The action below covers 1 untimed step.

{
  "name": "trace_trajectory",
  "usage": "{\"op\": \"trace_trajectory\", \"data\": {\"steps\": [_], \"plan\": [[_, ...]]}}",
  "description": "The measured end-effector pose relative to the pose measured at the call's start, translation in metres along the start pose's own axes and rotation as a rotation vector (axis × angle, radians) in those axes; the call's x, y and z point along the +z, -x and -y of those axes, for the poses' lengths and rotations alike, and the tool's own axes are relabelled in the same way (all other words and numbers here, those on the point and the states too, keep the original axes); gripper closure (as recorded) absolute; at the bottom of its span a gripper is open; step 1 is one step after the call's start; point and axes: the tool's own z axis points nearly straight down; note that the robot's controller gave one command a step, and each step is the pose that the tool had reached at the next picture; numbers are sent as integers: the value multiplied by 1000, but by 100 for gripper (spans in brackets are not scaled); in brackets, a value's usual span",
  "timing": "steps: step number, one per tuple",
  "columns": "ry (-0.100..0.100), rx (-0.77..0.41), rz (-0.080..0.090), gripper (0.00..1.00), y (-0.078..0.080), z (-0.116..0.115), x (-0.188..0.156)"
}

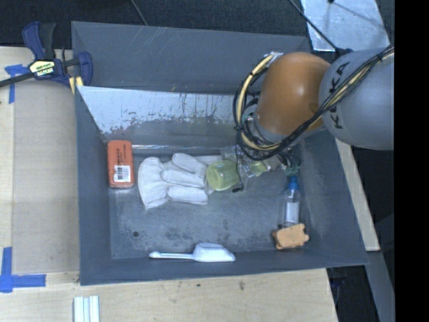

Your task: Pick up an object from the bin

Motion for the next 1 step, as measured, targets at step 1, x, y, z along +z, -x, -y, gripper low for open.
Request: {"op": "trace_trajectory", "data": {"steps": [1], "plan": [[-2,1,4,100,1,0,-13]]}}
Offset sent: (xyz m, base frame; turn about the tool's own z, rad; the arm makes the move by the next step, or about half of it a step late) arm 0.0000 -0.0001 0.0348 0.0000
